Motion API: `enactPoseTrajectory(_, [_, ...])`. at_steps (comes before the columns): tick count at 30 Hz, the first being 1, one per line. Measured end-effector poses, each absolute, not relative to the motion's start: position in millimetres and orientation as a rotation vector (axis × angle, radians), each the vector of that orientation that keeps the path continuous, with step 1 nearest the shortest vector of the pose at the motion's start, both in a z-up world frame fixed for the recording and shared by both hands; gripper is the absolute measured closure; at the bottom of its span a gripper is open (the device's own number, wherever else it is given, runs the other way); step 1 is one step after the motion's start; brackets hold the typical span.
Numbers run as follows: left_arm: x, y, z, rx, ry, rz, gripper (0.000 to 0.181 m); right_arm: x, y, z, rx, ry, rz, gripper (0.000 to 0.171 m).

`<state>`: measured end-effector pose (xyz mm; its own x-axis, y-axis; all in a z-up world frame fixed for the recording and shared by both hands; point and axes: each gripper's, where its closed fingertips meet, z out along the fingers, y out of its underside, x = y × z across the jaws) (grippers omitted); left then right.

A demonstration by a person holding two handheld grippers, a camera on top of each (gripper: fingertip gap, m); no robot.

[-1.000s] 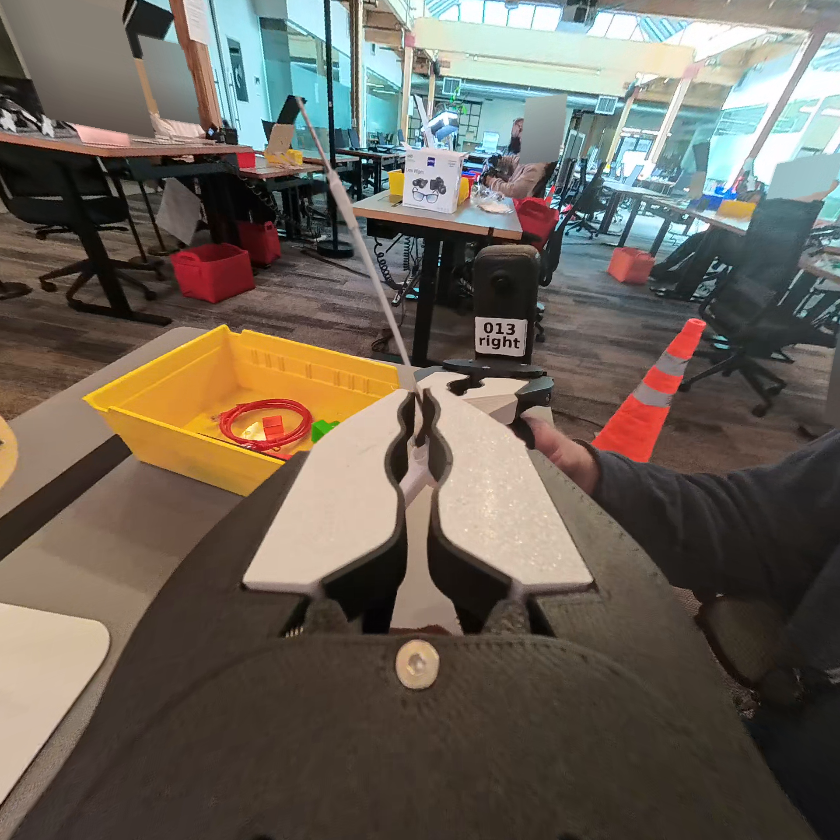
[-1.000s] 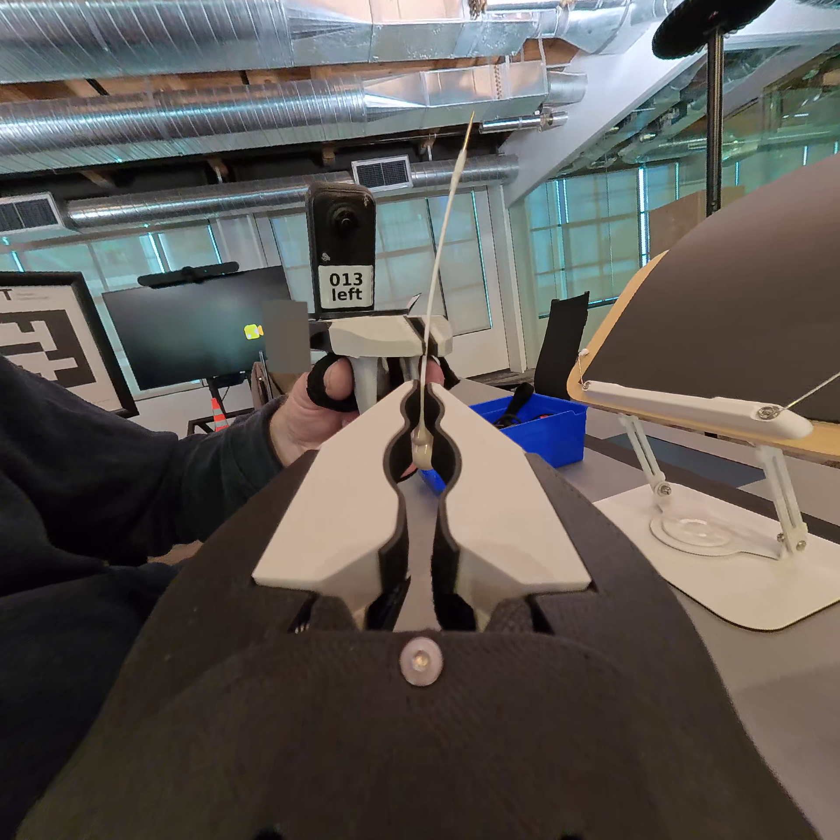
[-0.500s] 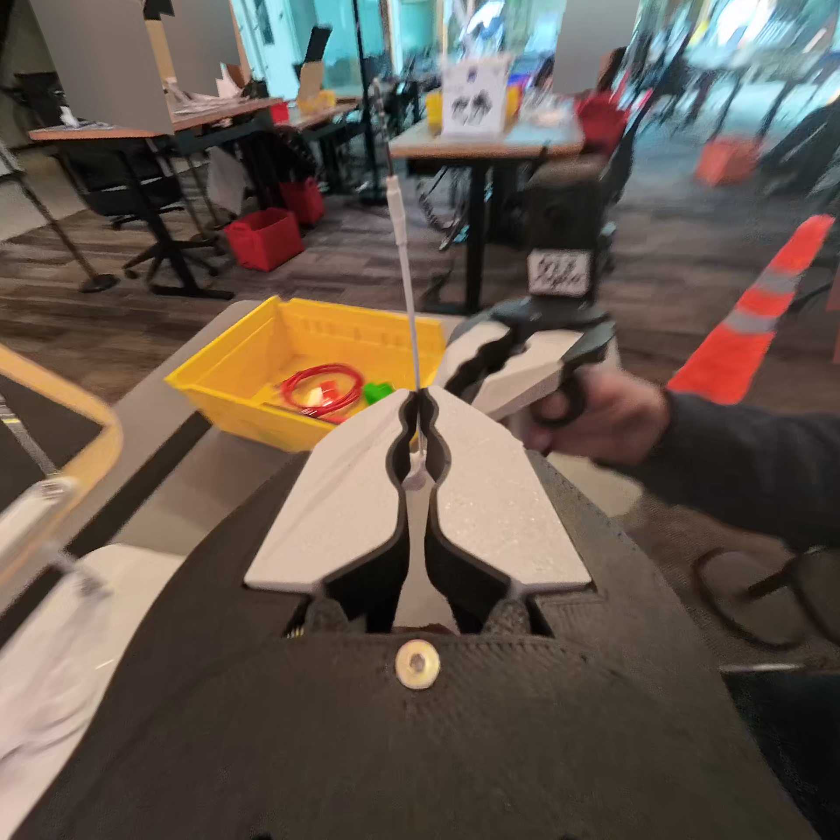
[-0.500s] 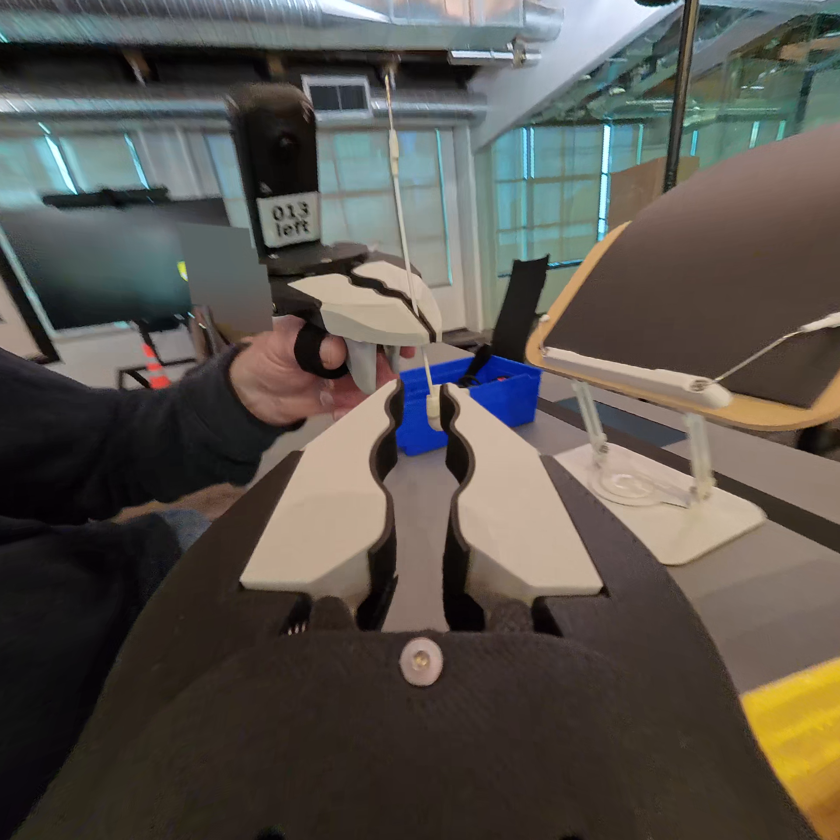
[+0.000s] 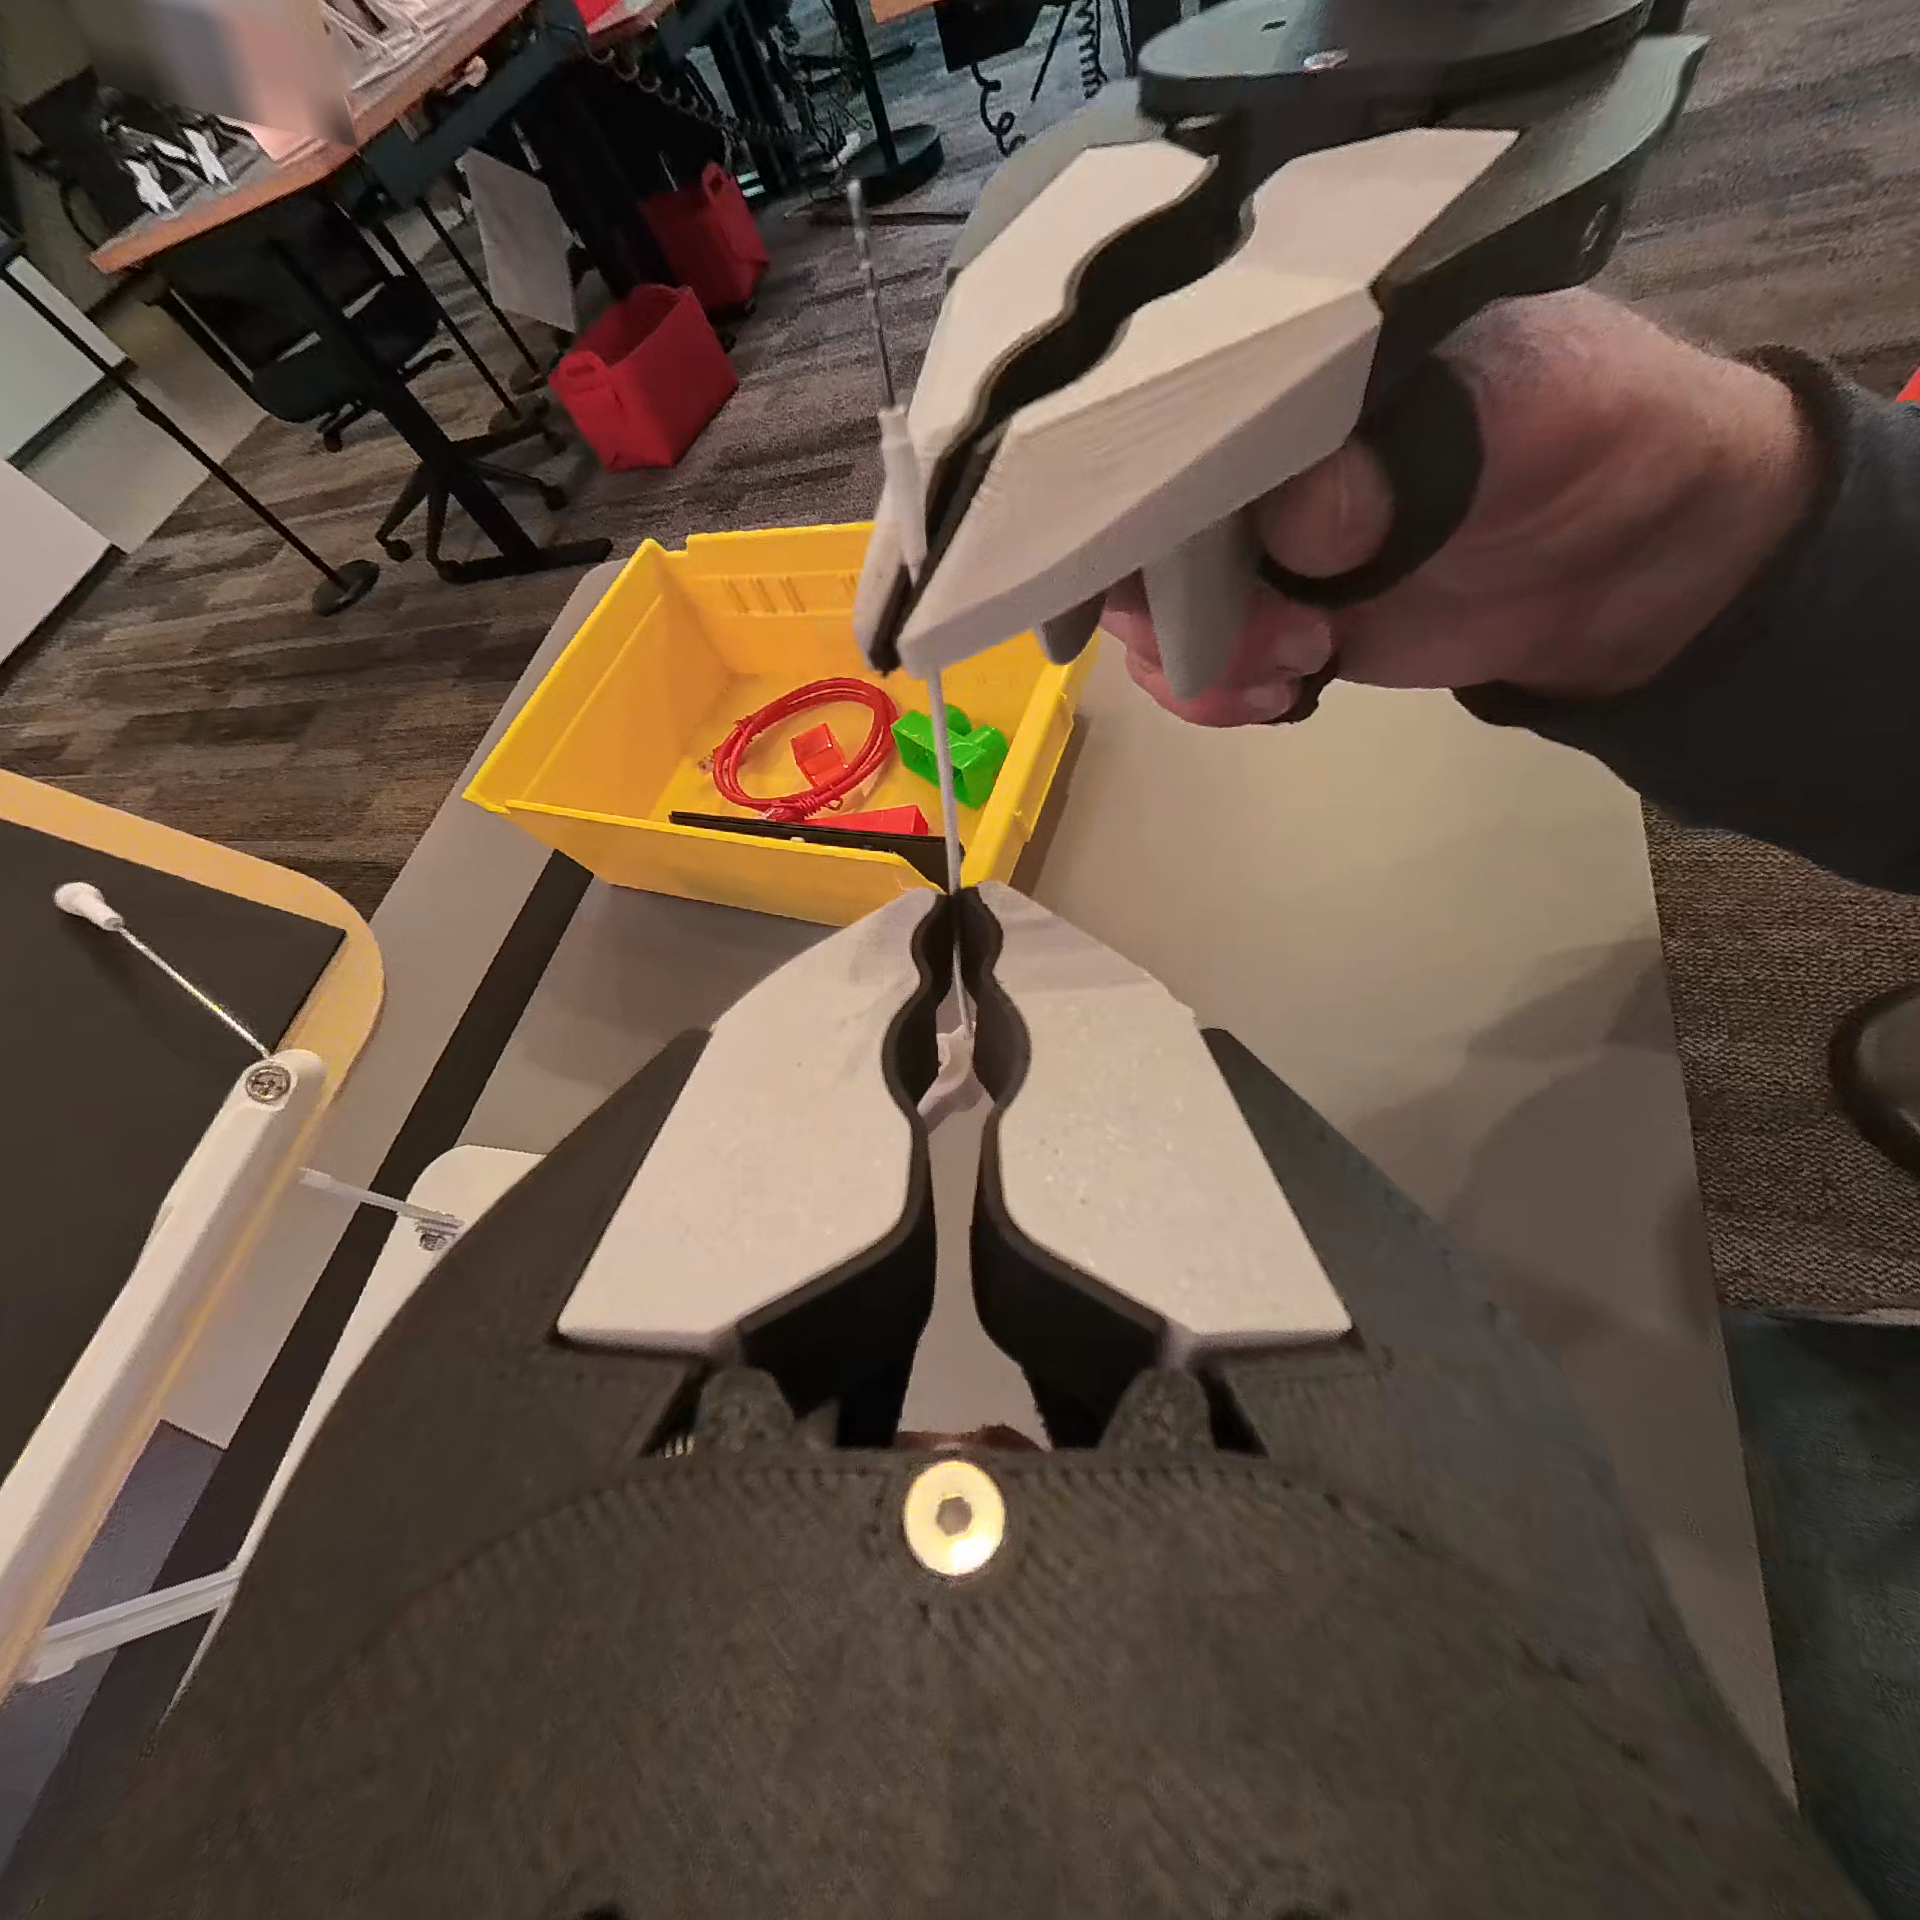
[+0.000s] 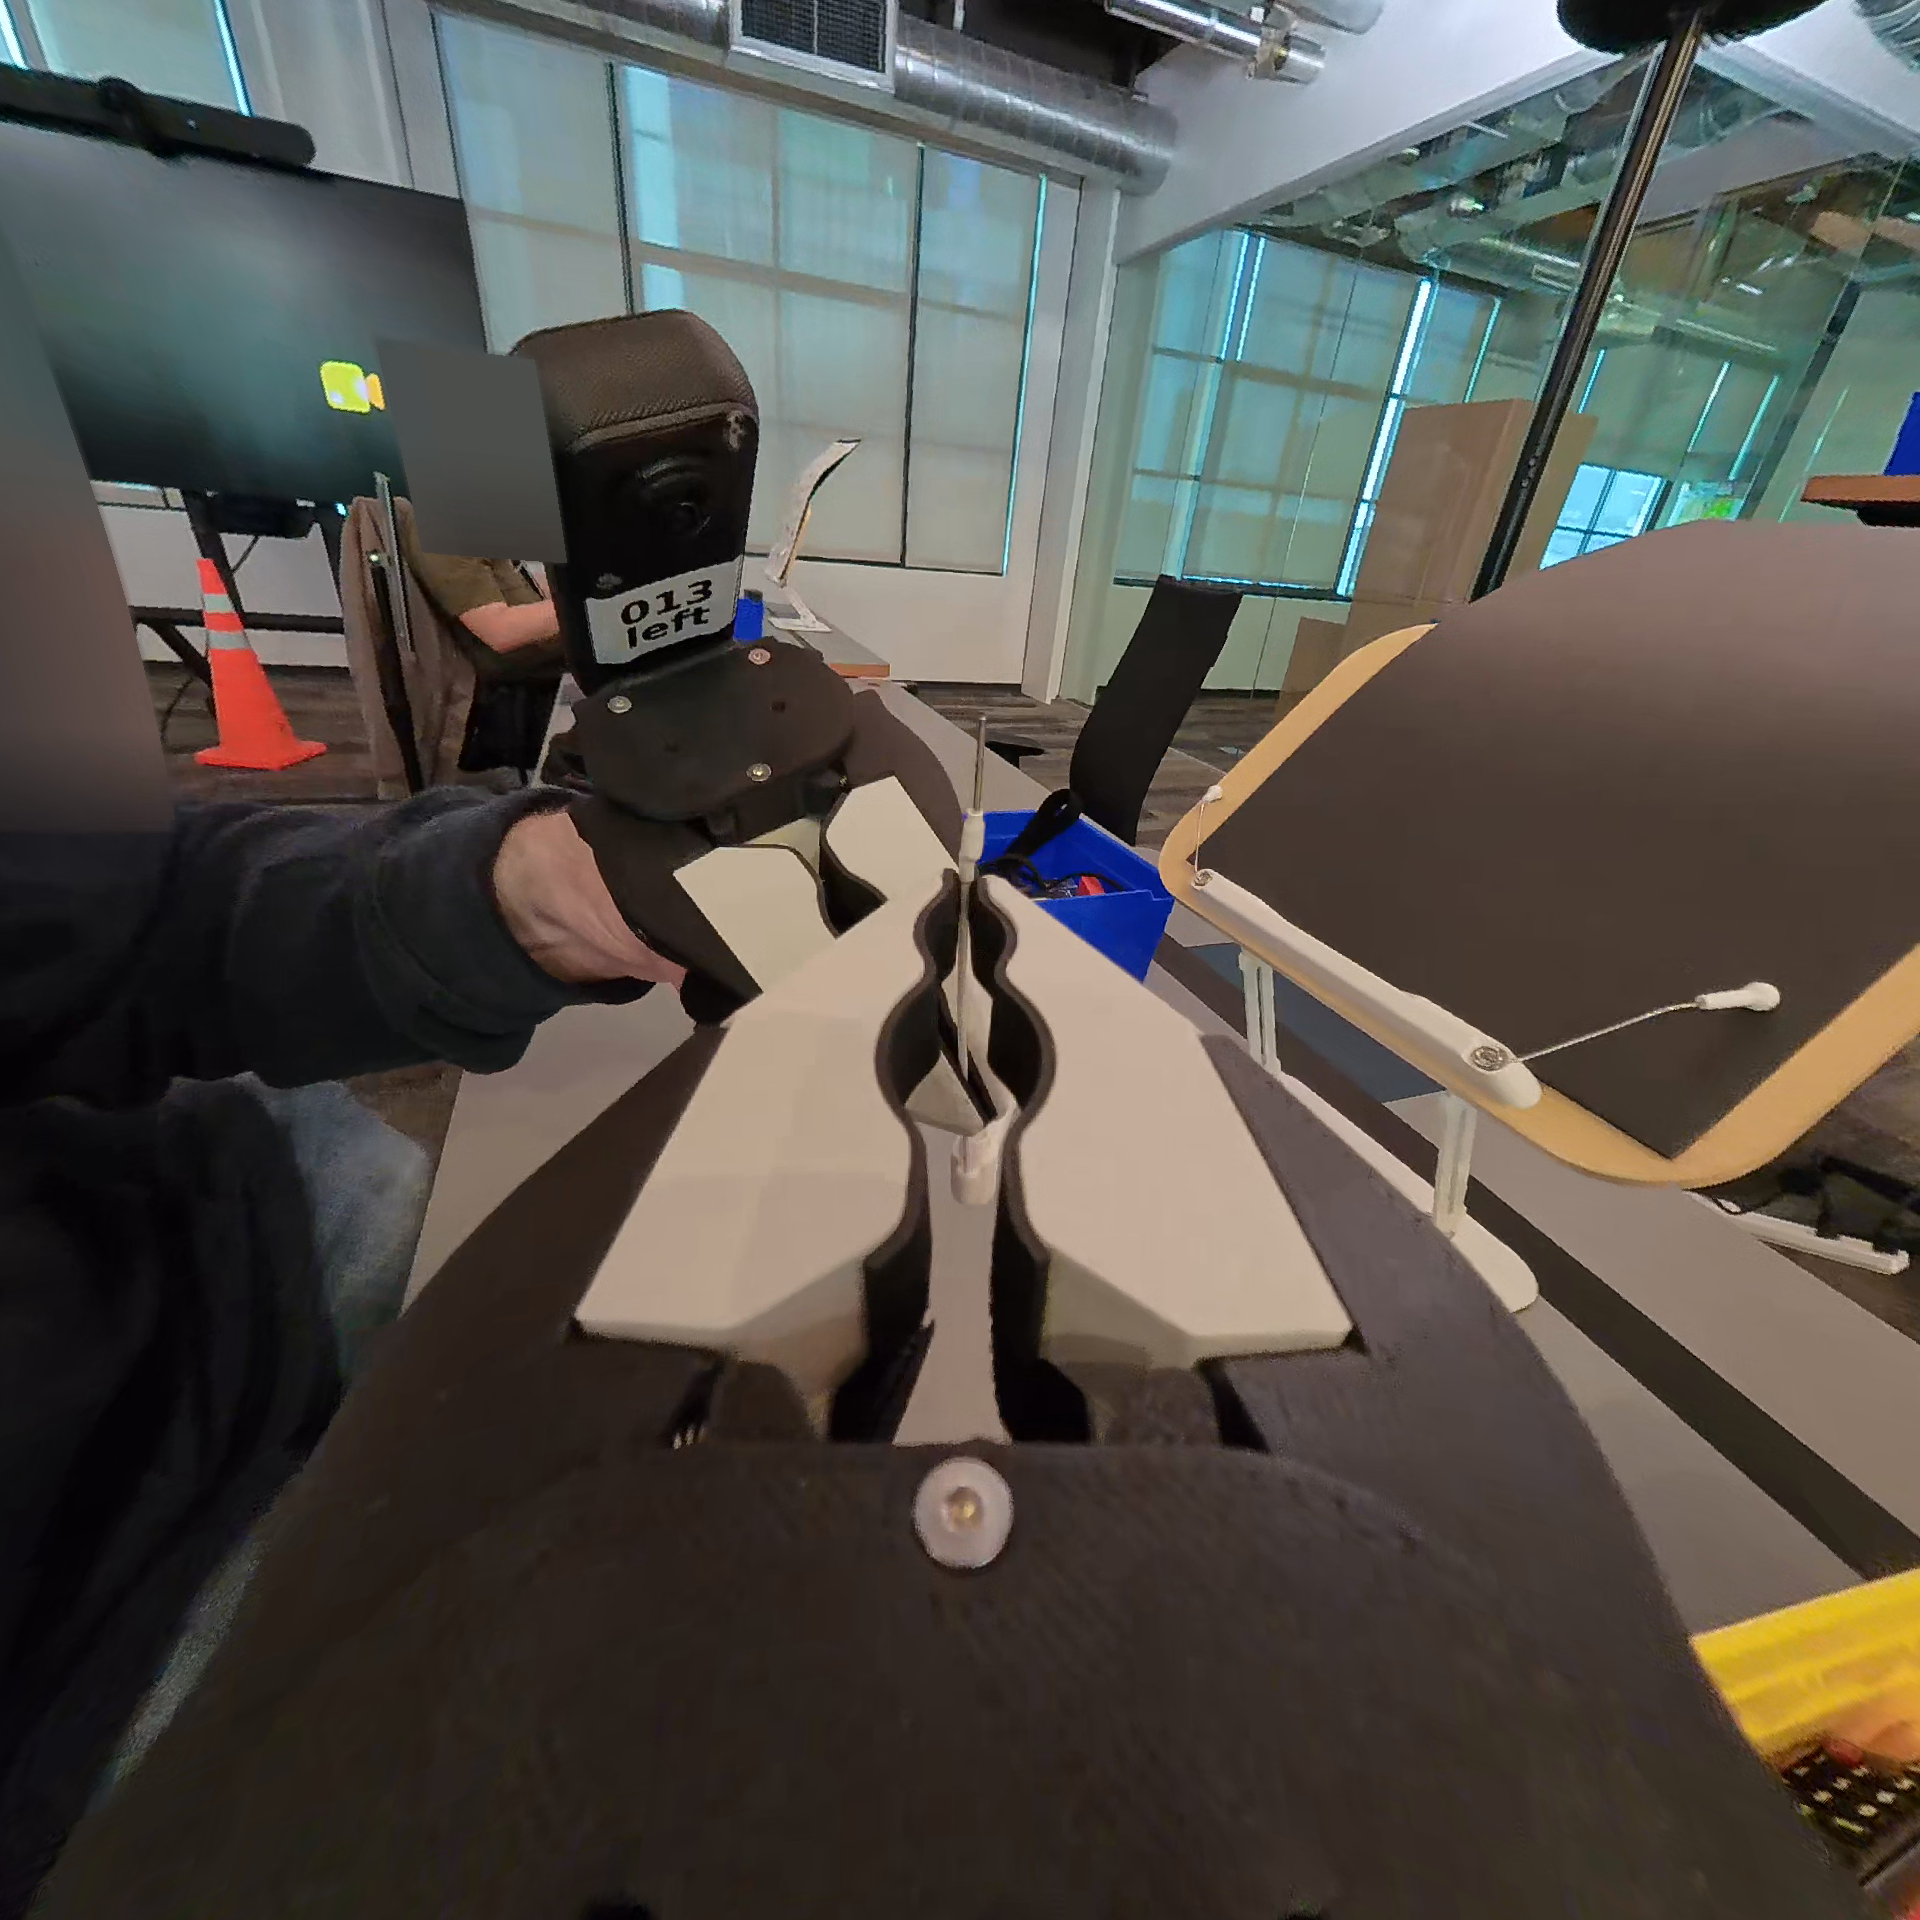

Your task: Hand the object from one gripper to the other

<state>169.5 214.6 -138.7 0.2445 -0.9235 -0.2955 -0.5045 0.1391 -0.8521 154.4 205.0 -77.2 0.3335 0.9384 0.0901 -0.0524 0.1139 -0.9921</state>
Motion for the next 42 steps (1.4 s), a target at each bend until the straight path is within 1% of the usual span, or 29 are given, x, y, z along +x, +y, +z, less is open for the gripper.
enactPoseTrajectory(7, [170,217,-137,-1.503,1.359,-0.578,0.18,159,210,-75,-1.224,-0.913,0.923,0.171])
enactPoseTrajectory(8, [169,218,-134,-1.5,1.328,-0.595,0.178,160,210,-74,-1.219,-0.902,0.927,0.171])
enactPoseTrajectory(10, [163,221,-121,-1.49,1.216,-0.637,0.15,162,212,-71,-1.214,-0.88,0.924,0.171])
enactPoseTrajectory(11, [162,214,-109,-1.454,1.174,-0.68,0.144,163,213,-70,-1.211,-0.871,0.921,0.171])
enactPoseTrajectory(13, [164,191,-98,-1.393,1.192,-0.741,0.16,164,214,-68,-1.2,-0.855,0.916,0.171])
enactPoseTrajectory(14, [169,179,-102,-1.398,1.223,-0.776,0.163,164,214,-66,-1.188,-0.843,0.917,0.171])
enactPoseTrajectory(17, [190,144,-114,-1.433,1.191,-1.092,0.156,165,210,-57,-1.13,-0.801,0.934,0.171])
enactPoseTrajectory(18, [197,137,-119,-1.456,1.129,-1.238,0.152,165,208,-54,-1.116,-0.791,0.932,0.171])
enactPoseTrajectory(20, [205,137,-127,-1.479,0.961,-1.468,0.151,166,204,-50,-1.085,-0.773,0.93,0.171])
enactPoseTrajectory(22, [204,144,-124,-1.416,0.767,-1.652,0.149,167,199,-45,-1.052,-0.754,0.945,0.171])
enactPoseTrajectory(24, [199,156,-118,-1.325,0.607,-1.714,0.149,168,194,-40,-1.022,-0.736,0.971,0.171])
enactPoseTrajectory(27, [187,171,-109,-1.213,0.467,-1.774,0.142,167,188,-36,-0.986,-0.71,1.021,0.171])
enactPoseTrajectory(29, [188,176,-112,-1.204,0.422,-1.819,0.135,167,186,-34,-0.962,-0.686,1.06,0.171])
enactPoseTrajectory(33, [186,182,-114,-1.156,0.354,-1.868,0.129,169,185,-33,-0.948,-0.639,1.11,0.171])
enactPoseTrajectory(36, [179,186,-104,-1.103,0.342,-1.829,0.138,174,185,-36,-0.938,-0.575,1.169,0.171])
enactPoseTrajectory(42, [168,189,-87,-1.036,0.335,-1.772,0.166,178,192,-50,-0.933,-0.461,1.262,0.171])
